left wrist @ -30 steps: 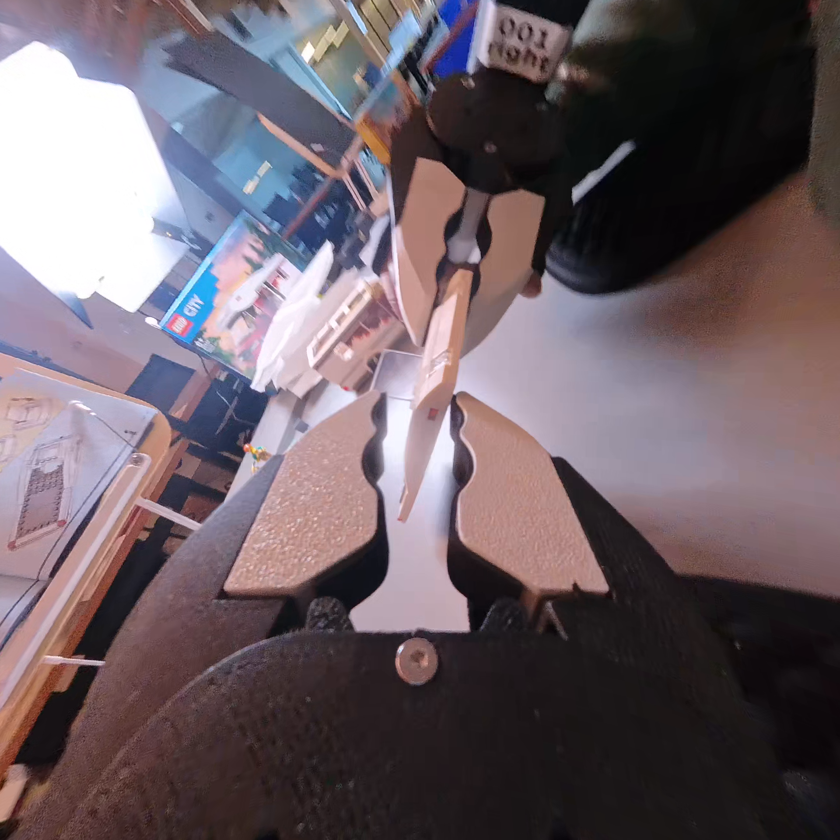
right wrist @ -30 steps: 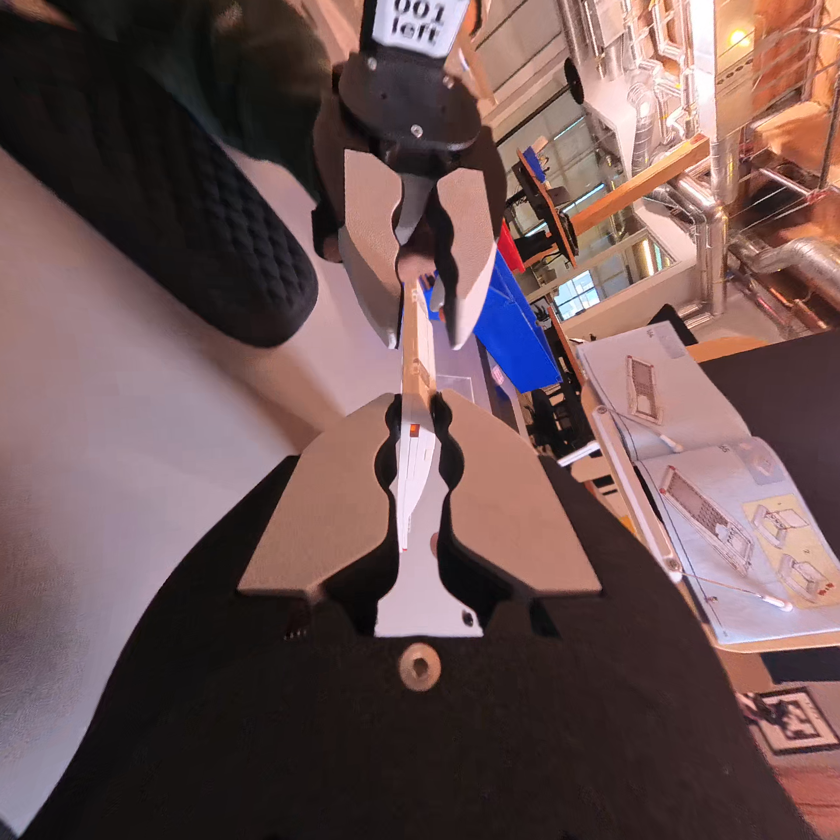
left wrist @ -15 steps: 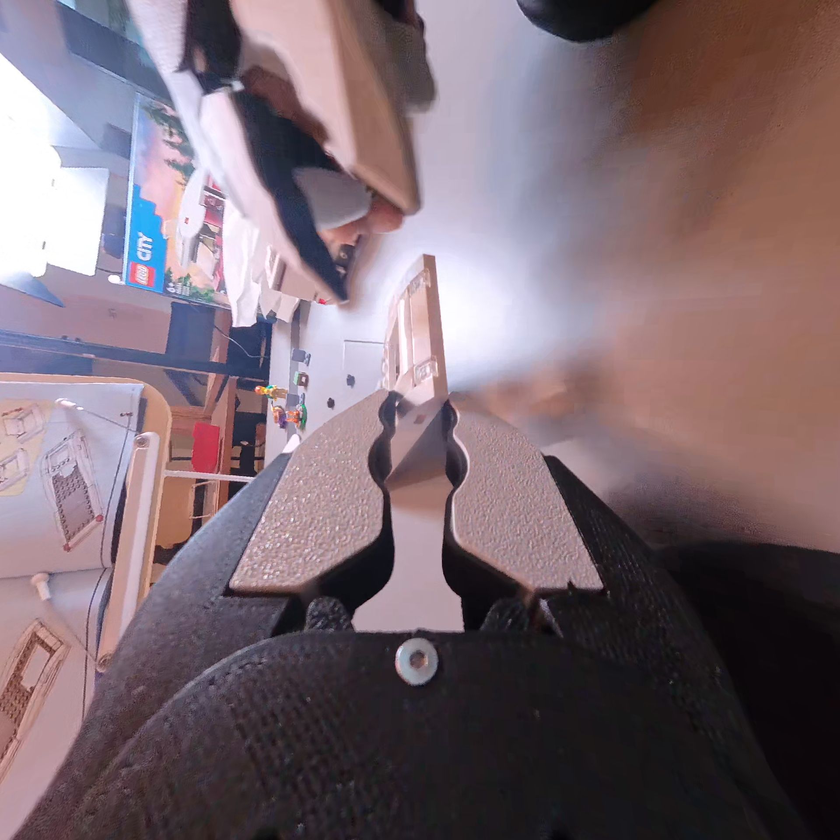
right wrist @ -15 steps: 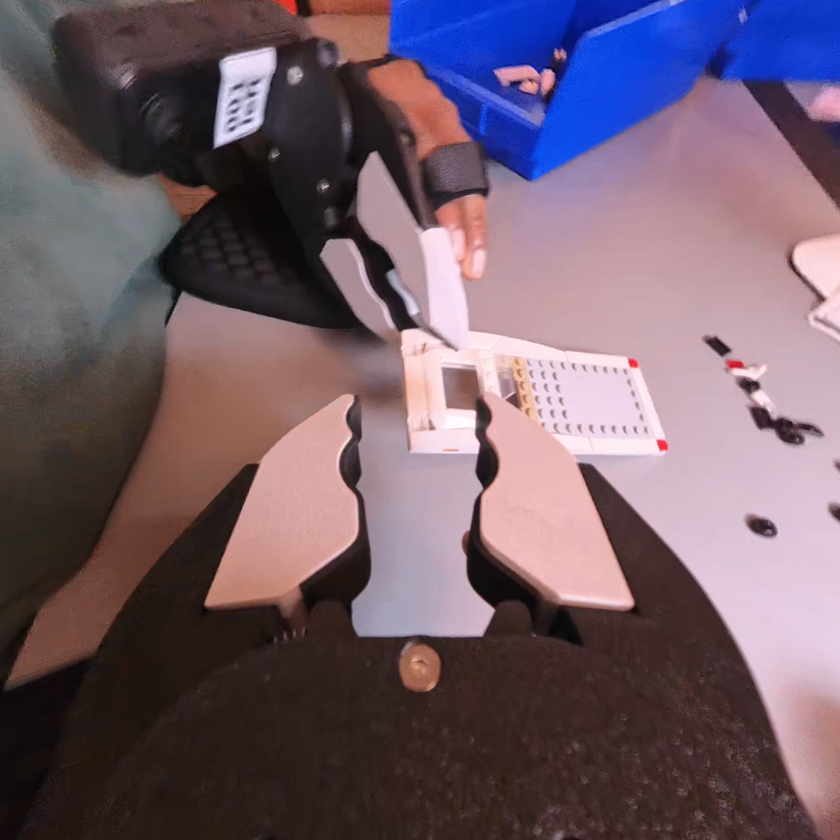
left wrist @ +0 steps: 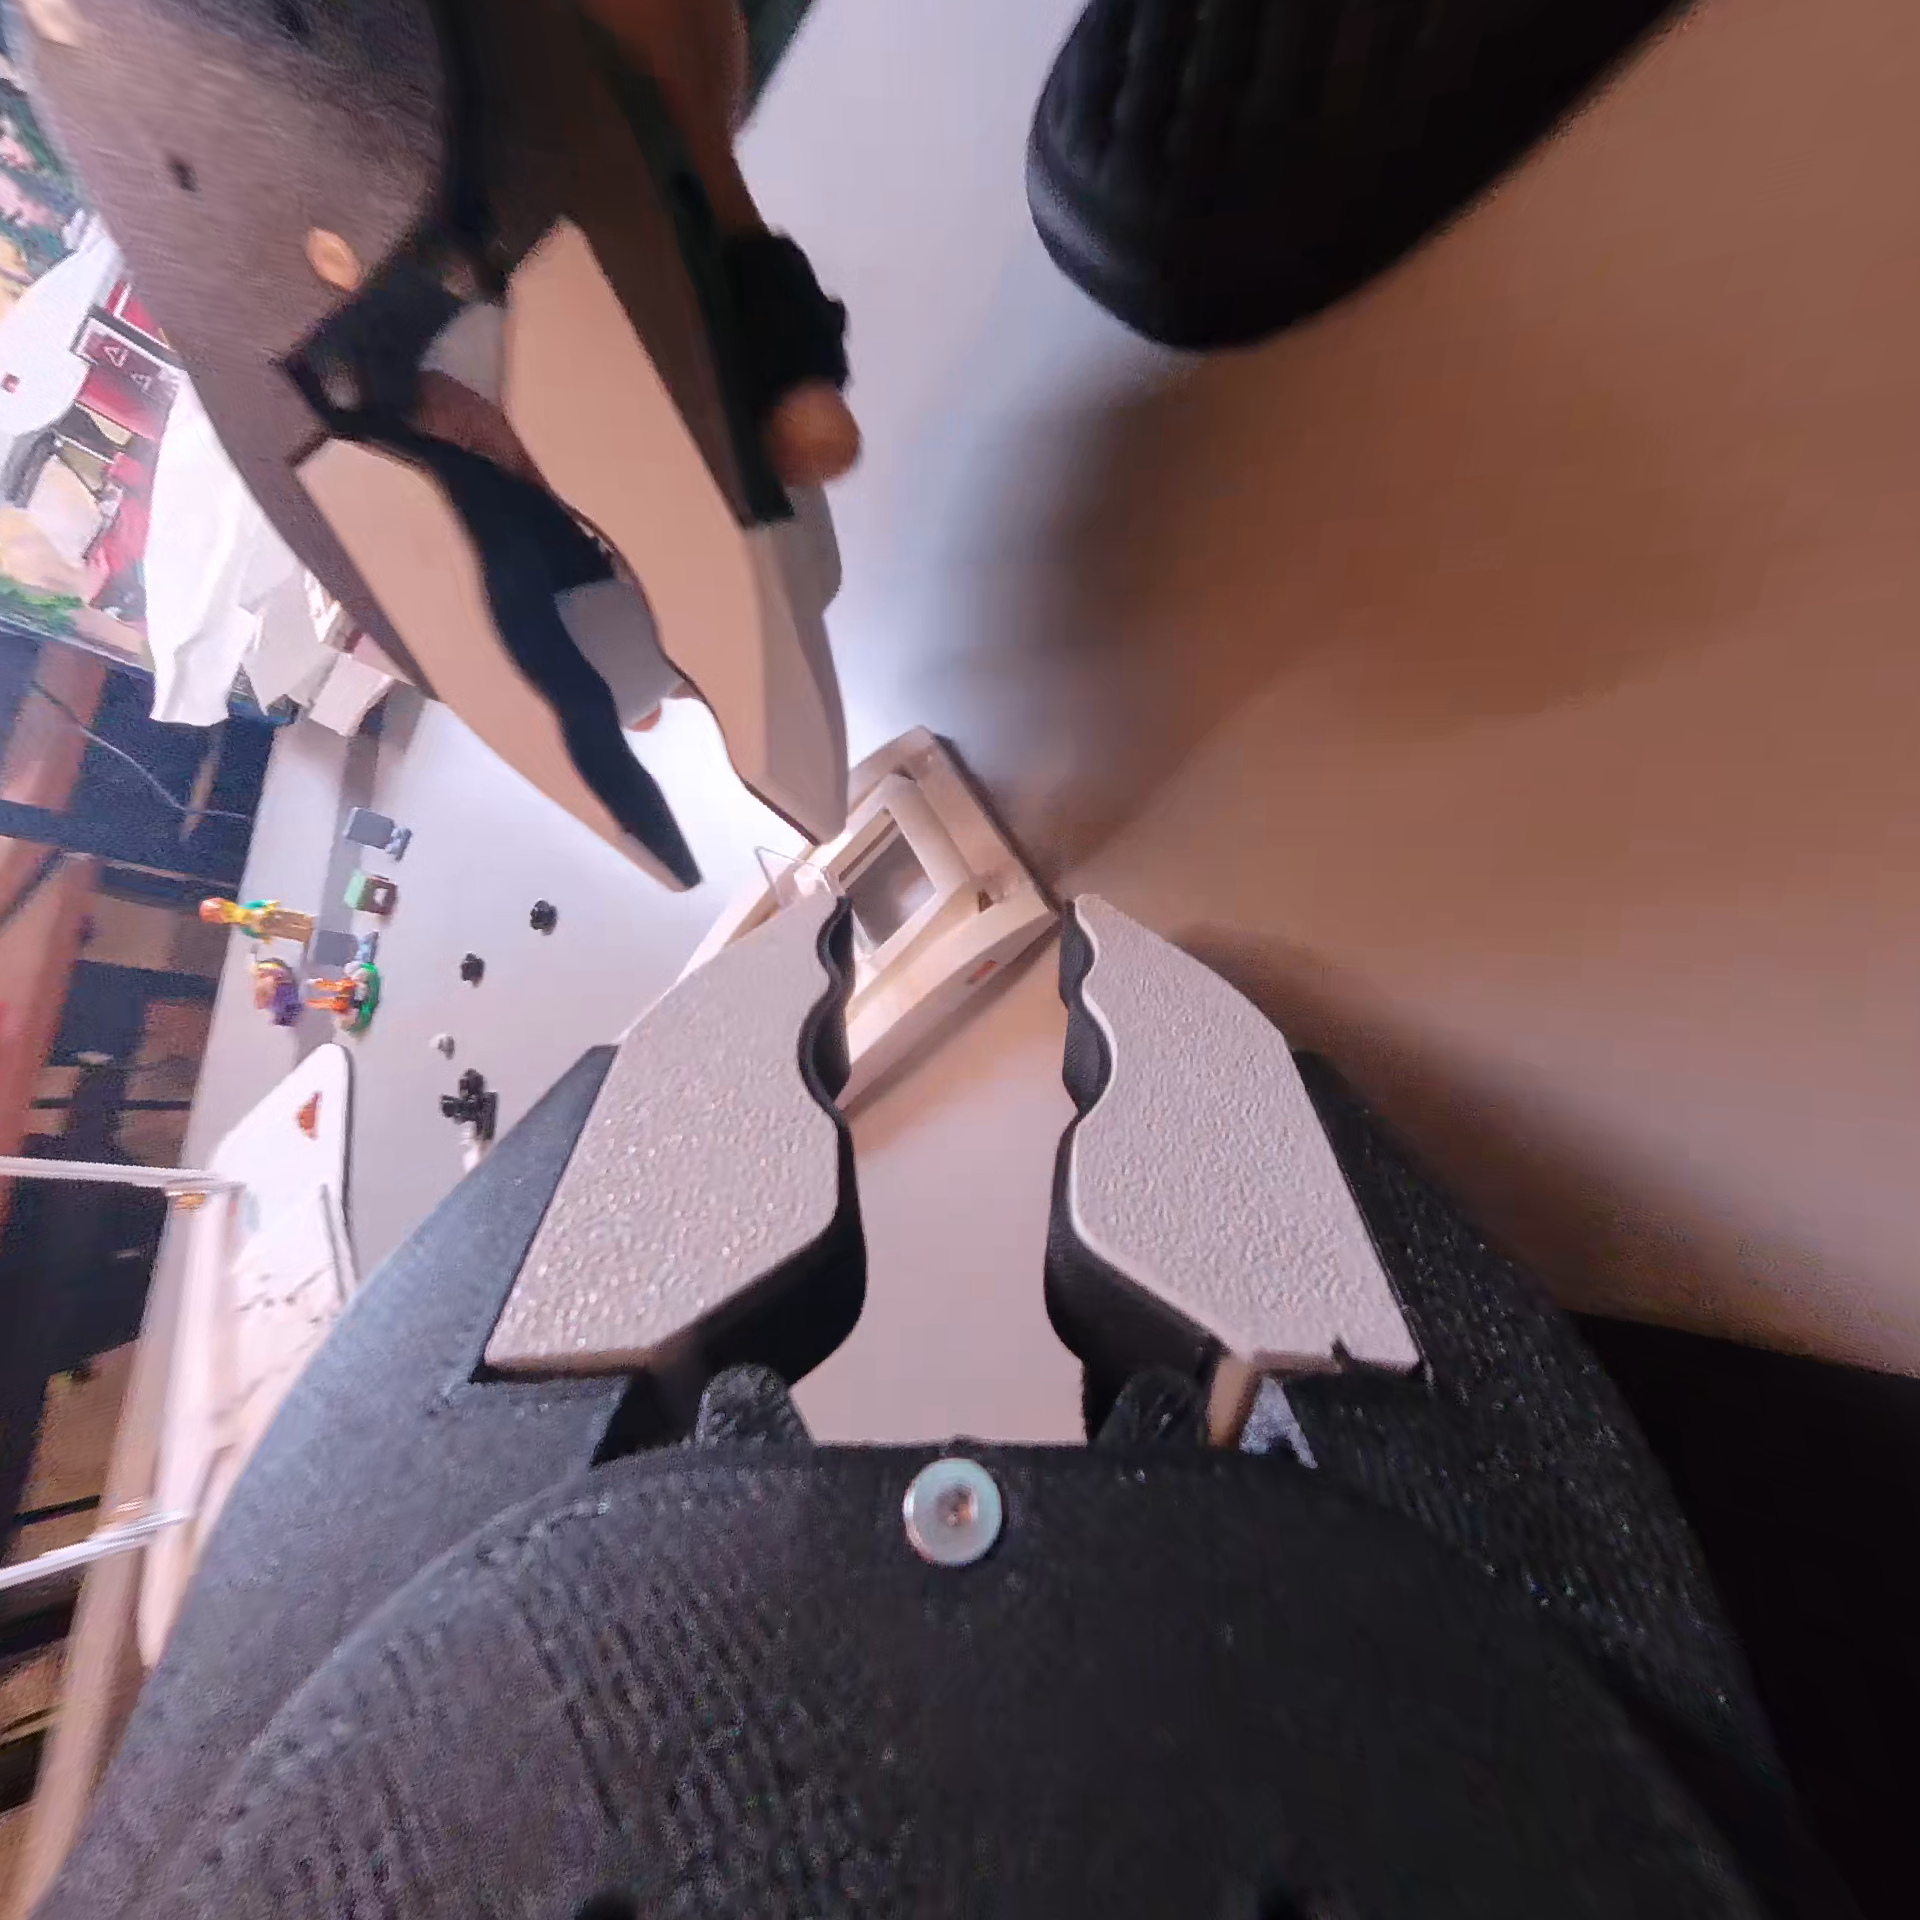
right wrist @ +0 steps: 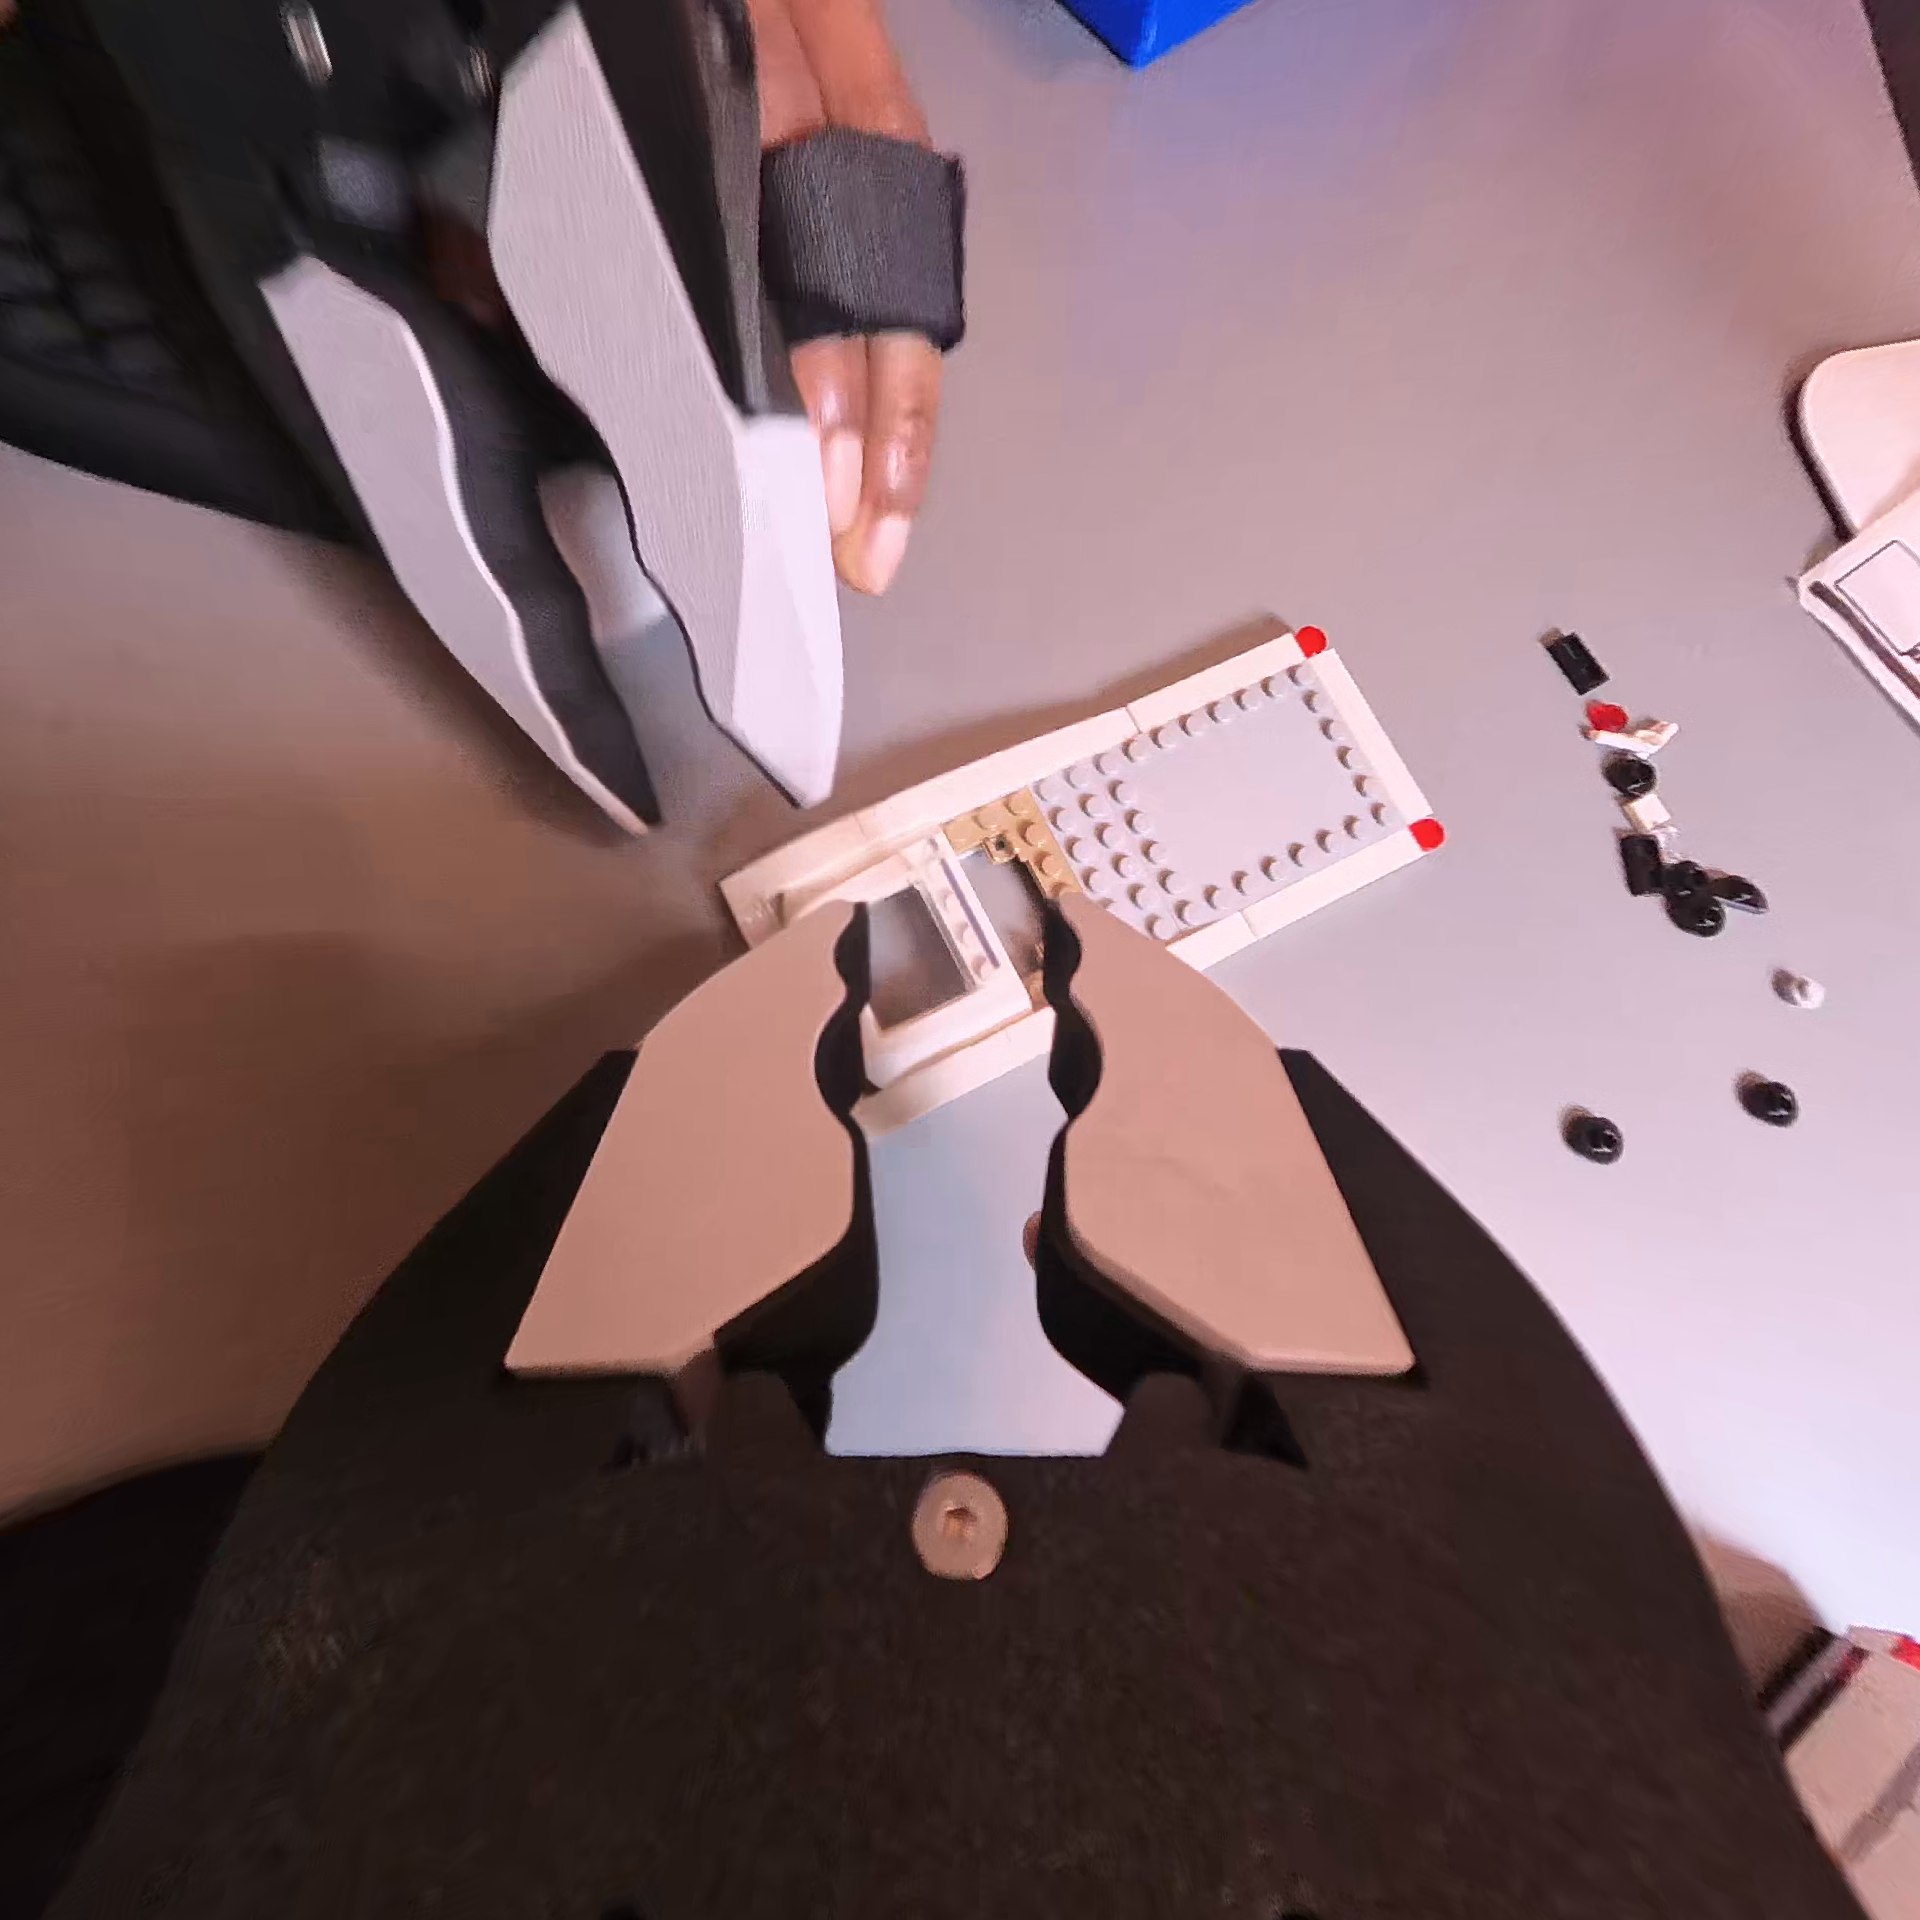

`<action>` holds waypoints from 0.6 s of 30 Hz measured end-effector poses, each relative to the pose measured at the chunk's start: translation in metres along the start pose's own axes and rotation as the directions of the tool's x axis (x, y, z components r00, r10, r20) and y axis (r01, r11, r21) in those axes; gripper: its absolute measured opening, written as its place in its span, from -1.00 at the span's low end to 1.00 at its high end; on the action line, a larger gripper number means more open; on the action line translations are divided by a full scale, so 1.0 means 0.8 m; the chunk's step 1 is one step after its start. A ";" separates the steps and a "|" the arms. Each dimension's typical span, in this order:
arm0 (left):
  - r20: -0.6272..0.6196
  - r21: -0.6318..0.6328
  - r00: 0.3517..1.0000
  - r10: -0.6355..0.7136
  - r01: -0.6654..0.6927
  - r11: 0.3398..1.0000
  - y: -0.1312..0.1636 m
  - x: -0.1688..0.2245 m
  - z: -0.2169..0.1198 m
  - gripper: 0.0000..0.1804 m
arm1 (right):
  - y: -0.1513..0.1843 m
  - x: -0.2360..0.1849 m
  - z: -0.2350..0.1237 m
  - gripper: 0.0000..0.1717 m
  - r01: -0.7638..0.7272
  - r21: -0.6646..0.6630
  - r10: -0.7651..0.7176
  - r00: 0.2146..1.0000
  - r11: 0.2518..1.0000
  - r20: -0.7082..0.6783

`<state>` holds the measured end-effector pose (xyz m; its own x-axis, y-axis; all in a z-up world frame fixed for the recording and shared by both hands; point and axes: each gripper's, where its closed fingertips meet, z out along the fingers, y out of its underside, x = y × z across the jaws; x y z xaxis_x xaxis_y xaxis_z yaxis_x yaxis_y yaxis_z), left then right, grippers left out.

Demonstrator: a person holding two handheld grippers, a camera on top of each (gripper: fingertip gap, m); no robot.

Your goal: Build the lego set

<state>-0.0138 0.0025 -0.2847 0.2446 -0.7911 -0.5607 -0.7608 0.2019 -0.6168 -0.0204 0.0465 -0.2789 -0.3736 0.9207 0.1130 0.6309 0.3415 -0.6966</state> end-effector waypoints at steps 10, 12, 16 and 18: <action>0.051 -0.003 0.961 -0.270 0.271 0.963 0.042 -0.050 -0.024 -0.61 | 0.009 -0.014 0.003 -0.97 0.206 -0.103 -0.207 0.978 0.973 0.003; 0.050 -0.008 0.958 -0.282 0.283 0.959 0.047 -0.048 -0.021 -0.61 | 0.011 -0.023 0.001 -0.97 0.218 -0.091 -0.217 0.976 0.972 0.030; 0.039 -0.009 0.954 -0.297 0.298 0.955 0.047 -0.042 -0.018 -0.62 | 0.014 -0.039 -0.006 -0.97 0.327 -0.106 -0.326 0.945 0.939 0.029; 0.015 0.007 0.950 -0.313 0.313 0.950 0.041 -0.039 -0.016 -0.62 | 0.013 -0.048 -0.006 -0.97 0.433 -0.108 -0.437 0.899 0.895 -0.013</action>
<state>-0.0544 0.0262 -0.2805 0.4791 -0.8060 -0.3475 -0.6421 -0.0520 -0.7649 0.0037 0.0158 -0.2868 -0.6027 0.6813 0.4154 0.4759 0.7248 -0.4982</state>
